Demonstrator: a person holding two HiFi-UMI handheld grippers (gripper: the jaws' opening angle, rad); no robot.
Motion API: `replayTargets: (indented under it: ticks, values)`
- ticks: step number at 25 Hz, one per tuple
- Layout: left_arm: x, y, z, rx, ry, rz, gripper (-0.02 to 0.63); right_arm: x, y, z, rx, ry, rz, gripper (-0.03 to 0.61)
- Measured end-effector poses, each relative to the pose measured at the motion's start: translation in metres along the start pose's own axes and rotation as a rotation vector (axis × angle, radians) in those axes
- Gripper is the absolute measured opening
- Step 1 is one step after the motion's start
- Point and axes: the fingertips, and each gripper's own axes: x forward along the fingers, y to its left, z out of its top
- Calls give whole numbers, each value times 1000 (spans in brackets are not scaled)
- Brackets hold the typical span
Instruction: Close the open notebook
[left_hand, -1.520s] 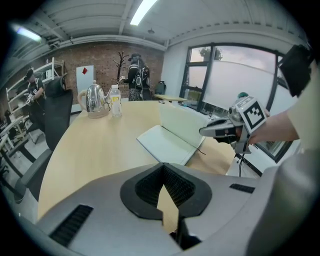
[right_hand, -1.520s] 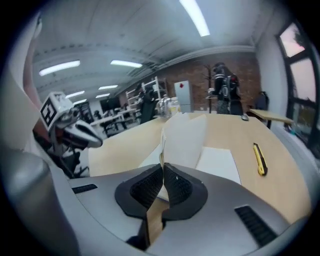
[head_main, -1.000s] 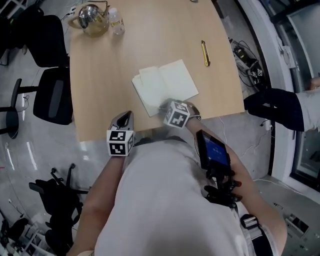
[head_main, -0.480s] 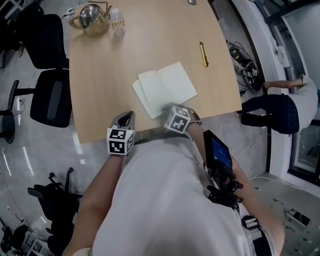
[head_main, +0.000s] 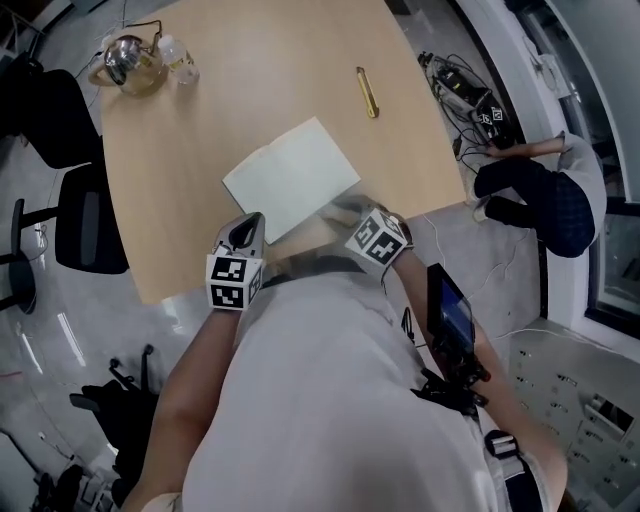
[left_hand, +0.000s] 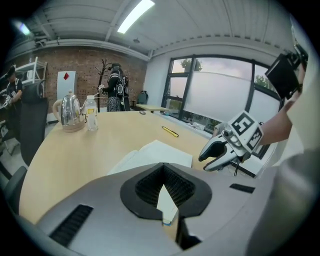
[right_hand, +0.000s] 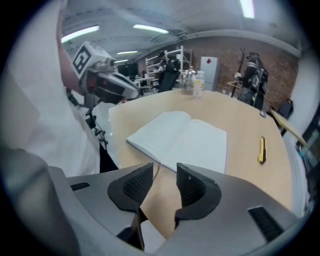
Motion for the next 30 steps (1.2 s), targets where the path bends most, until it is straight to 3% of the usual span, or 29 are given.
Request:
replayTargets:
  ticks: [5,9,13,19,23,30]
  values:
    - [12,-20,4,7,33,21,3,-10,-79,-38,431,-46,-88,164]
    - [18,-25,-13,-2,99,57,3,4,-104,-44,558,-27,-112,212]
    - [21,-22,-32,-14,158,92,3,18,-108,-42,606,-23,-159,218]
    - [25,-14,-48,-23,201,106,3,30,-104,-47,574,6,-215,218]
    - [23,-14,-48,-18,203,94,3,25,-106,-55,578,17,-284,218]
    - [15,-6,-49,-32,193,94,3,26,-108,-59,606,10,-290,216]
